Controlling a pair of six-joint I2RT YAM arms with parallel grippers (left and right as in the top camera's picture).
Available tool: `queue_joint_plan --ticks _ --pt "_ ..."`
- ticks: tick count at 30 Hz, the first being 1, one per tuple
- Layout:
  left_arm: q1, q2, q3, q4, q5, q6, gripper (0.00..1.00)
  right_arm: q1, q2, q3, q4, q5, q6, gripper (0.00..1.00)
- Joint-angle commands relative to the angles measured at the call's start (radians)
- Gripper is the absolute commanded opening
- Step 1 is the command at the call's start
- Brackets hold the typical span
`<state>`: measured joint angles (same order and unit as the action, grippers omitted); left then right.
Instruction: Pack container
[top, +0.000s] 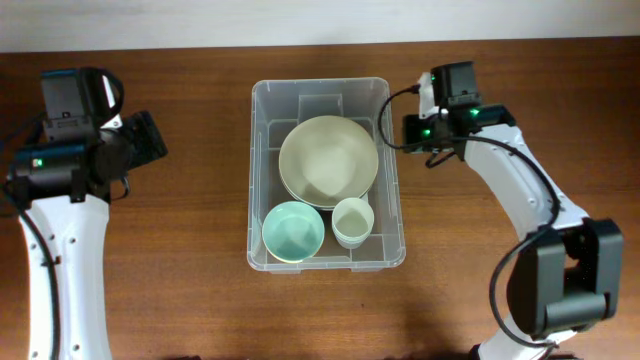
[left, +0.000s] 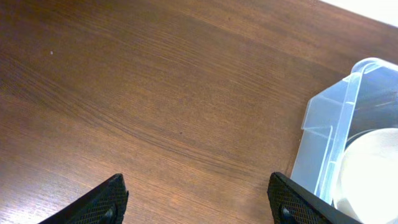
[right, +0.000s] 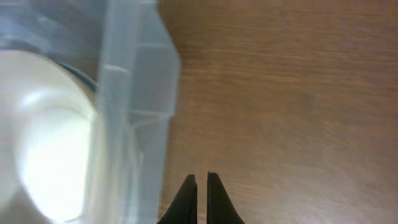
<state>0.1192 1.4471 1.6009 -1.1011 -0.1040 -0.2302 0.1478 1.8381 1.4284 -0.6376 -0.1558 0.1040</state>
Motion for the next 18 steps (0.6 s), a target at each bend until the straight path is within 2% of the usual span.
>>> queue_joint_plan --ticks 1,9,18 --pt "0.003 0.018 0.006 -0.003 0.011 0.0 0.74 0.008 0.008 0.008 0.027 -0.142 -0.027 0.04" --pt "0.003 0.024 0.006 -0.003 0.011 0.0 0.74 0.008 0.008 0.008 0.034 -0.252 -0.068 0.04" --pt "0.003 0.024 0.006 -0.003 0.011 0.0 0.74 0.008 0.008 0.008 0.024 -0.278 -0.101 0.04"
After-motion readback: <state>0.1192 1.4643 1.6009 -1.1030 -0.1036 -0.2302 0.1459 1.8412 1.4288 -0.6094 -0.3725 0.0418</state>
